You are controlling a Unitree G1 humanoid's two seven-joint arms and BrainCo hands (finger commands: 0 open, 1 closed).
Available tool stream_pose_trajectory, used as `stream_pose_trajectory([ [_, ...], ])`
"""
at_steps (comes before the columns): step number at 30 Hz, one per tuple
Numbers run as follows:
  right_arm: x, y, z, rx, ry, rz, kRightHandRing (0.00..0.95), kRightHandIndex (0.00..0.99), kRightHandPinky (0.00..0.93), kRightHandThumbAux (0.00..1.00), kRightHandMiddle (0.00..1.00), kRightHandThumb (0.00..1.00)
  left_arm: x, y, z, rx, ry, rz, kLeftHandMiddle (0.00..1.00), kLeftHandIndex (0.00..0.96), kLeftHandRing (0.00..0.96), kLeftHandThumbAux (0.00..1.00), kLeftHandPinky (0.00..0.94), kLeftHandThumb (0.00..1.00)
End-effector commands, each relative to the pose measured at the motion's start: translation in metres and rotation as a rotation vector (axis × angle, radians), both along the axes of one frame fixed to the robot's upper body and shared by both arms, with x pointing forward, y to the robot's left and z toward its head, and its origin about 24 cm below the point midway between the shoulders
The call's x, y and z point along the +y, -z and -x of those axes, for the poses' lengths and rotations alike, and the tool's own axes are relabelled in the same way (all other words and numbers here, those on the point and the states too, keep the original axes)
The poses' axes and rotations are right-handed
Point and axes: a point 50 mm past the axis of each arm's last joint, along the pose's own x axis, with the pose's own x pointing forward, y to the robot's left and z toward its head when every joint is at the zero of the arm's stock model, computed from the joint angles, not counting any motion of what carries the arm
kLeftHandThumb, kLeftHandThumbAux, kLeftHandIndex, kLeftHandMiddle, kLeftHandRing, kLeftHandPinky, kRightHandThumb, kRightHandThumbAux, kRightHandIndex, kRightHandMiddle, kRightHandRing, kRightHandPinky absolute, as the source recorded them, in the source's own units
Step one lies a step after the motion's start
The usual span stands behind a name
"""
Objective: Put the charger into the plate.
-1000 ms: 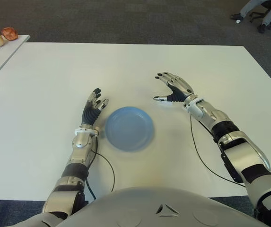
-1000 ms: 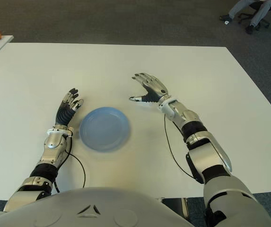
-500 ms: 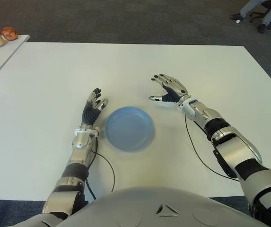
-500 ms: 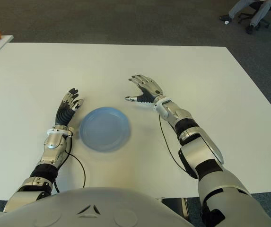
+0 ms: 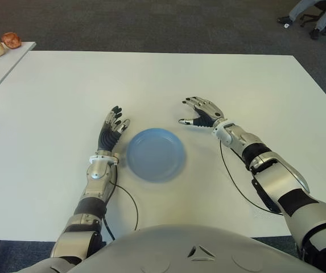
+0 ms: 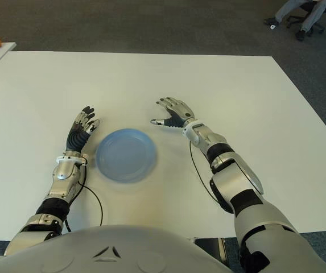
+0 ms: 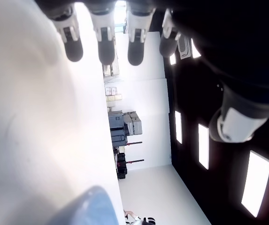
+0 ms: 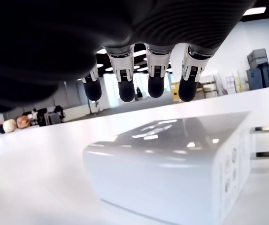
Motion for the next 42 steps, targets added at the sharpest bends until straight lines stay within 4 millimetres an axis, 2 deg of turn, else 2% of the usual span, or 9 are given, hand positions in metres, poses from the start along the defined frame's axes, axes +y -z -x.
stream_pose_trajectory([
  [1,-0.006,-0.004,-0.003,0.02,-0.001,0.023,0.0,0.0,0.0,0.141,0.0,0.331,0.001,0.035,0.032,0.195,-0.032,0.023,0.106,0.049,0.099,0.523,0.098,0.0],
  [26,-0.033,-0.006,-0.003,0.051,0.018,0.095,0.0,0.0,0.0,0.169,0.0,0.33,0.007,0.035,0.031,0.198,-0.031,0.012,0.102,0.044,0.098,0.519,0.111,0.0],
  [42,-0.05,-0.012,-0.002,0.053,0.033,0.093,0.0,0.0,0.0,0.164,0.0,0.295,0.01,0.036,0.032,0.213,-0.035,-0.004,0.101,0.04,0.099,0.509,0.12,0.0],
])
